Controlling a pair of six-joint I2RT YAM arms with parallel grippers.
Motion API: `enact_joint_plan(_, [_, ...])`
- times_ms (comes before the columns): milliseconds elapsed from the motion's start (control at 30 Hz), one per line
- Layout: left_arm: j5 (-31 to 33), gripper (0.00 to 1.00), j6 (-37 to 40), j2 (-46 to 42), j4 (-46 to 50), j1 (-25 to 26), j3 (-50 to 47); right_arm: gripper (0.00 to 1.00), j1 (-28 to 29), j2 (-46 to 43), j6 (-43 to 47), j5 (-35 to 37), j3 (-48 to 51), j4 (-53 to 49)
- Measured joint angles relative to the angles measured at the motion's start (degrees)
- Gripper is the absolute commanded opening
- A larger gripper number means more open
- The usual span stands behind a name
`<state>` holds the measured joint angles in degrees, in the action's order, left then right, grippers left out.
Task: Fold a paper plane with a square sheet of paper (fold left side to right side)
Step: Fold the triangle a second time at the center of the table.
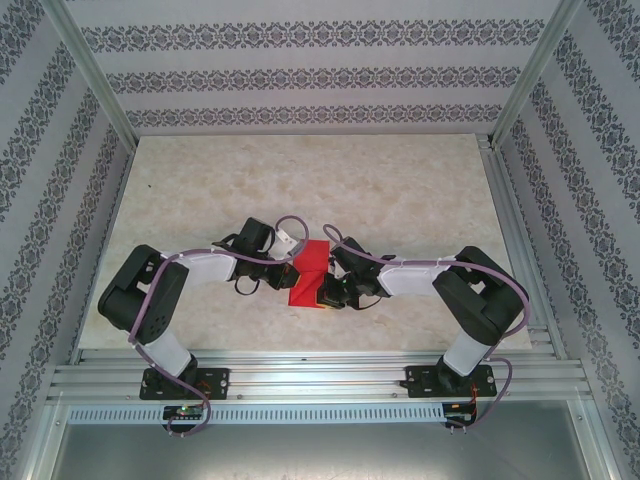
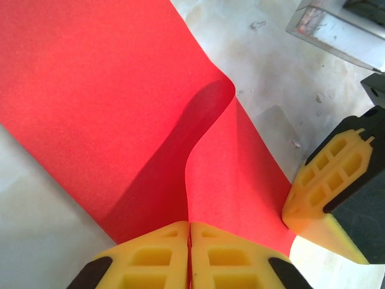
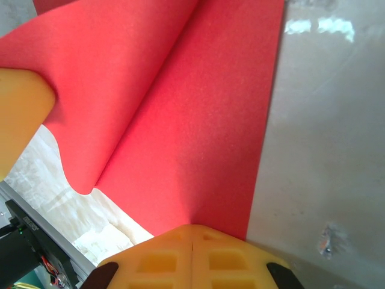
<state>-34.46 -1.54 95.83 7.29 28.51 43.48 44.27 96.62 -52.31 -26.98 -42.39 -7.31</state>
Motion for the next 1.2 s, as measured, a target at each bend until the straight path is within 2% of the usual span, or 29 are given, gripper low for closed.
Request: enact_joint_plan(1200, [0.1, 0.08, 1.1, 4.2, 0.1, 0.0, 2.4, 0.01, 0.4, 0.0, 1.5, 1.2, -1.0, -2.3])
